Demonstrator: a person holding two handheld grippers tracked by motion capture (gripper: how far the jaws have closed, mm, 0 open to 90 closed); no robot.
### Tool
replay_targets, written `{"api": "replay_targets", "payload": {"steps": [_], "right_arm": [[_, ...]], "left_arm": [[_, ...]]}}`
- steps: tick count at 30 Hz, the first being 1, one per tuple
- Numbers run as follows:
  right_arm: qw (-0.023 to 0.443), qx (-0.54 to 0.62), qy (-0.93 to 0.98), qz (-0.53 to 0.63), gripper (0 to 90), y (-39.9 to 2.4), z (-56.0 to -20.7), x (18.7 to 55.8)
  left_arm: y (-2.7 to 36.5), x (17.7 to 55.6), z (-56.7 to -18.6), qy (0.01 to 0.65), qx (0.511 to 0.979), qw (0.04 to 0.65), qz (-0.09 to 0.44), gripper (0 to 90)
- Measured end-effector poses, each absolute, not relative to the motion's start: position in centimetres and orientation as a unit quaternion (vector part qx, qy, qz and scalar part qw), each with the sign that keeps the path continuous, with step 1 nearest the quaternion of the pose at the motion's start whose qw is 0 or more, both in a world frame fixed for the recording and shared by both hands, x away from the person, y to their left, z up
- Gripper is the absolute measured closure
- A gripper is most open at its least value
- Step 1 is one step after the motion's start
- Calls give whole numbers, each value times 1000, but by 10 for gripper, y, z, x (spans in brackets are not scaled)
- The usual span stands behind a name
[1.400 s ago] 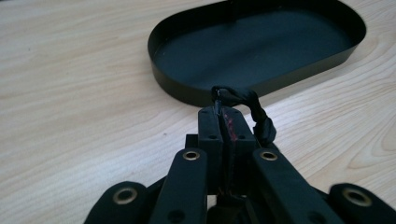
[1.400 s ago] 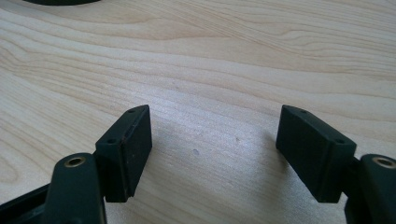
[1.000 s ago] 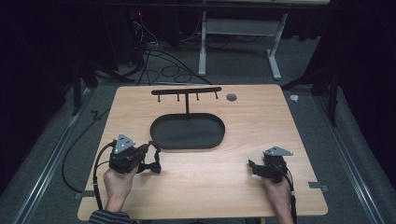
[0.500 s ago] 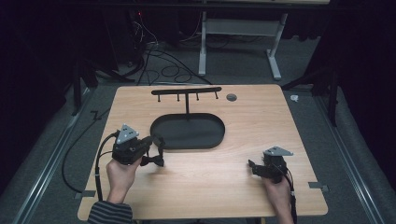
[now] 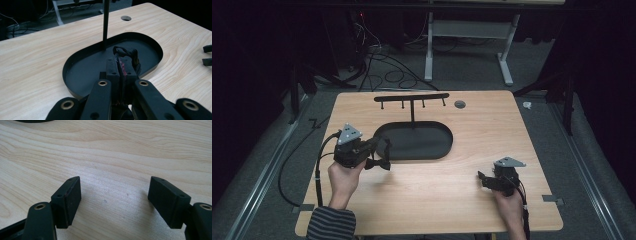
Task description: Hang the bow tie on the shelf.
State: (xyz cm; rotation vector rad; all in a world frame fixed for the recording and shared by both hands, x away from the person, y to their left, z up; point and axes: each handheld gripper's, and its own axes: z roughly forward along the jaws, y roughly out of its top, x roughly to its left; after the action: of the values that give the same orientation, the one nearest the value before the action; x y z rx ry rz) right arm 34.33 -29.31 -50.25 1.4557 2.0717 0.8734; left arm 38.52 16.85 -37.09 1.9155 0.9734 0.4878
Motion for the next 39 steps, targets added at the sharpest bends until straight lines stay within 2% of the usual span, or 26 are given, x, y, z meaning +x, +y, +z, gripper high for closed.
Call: {"api": "replay_targets", "payload": {"steps": [17,39], "right_arm": [[229,529,753,317,279,-293,-502,343],[229,528,753,317,279,-293,-502,343]], "left_arm": [[160,409,-347,387,773,458,208,878],[156,424,-344,396,771,453,208,878]]}}
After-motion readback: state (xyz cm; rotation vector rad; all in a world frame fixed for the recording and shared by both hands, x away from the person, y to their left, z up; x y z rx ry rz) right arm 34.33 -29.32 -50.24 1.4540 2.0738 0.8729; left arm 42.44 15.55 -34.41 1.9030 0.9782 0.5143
